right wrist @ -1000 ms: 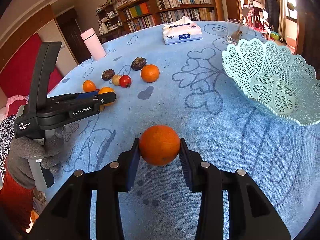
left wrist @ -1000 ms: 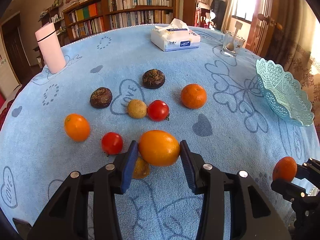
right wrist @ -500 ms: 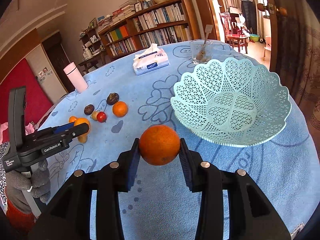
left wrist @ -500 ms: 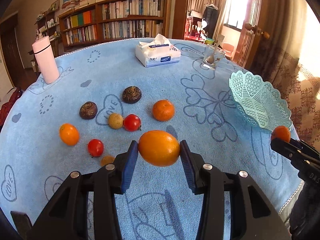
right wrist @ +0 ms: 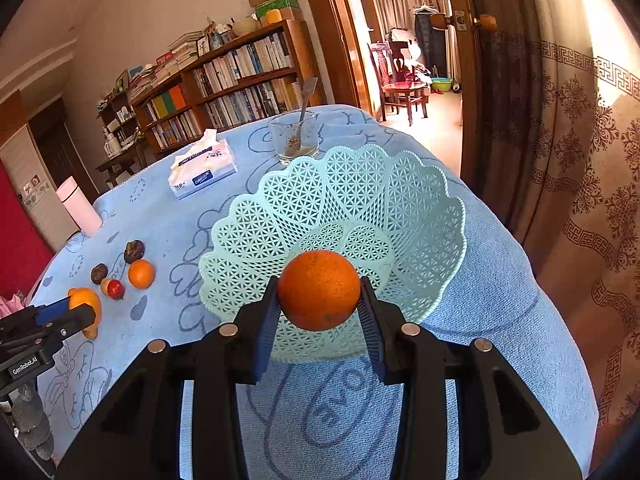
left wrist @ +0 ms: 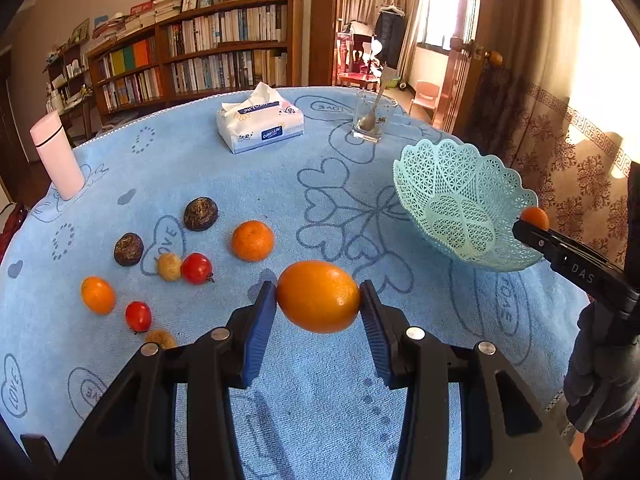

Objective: Organize fruits
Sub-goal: 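Grasp a large orange with the left tool while the right tool drops its orange into the green basket, then lower the held orange into the green basket and open the left tool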

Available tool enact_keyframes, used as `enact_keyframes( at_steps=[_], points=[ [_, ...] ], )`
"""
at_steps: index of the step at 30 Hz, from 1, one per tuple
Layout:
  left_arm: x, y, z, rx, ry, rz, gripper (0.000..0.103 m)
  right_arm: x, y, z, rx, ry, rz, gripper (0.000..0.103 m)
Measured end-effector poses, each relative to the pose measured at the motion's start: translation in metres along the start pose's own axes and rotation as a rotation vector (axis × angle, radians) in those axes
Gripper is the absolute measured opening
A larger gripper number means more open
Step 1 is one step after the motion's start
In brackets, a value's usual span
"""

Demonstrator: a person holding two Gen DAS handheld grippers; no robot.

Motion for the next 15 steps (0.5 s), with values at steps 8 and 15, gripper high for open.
enact_keyframes(
  at_steps=[8,15],
  points=[
    [-0.016,0.011,0.046,0.059,0.054,0.012,0.043,-0.010,-0.016,0.026,0.051,0.028,0.068,0.056],
    [-0.029,0.027,0.087,0.131,0.081,0.004,0.043,-0.022,-0.031,0.040,0.063,0.067,0.111,0.056]
  ],
)
Point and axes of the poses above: each gripper's, at about its wrist camera, not at the fingertips, and y roughly the way its jaws point, z to its right, x to its underside, the point moved 10 cm from there along y, roughly the way its jaws point, and after that the axes turned 5 degrees about z, right-handed, at the moved point
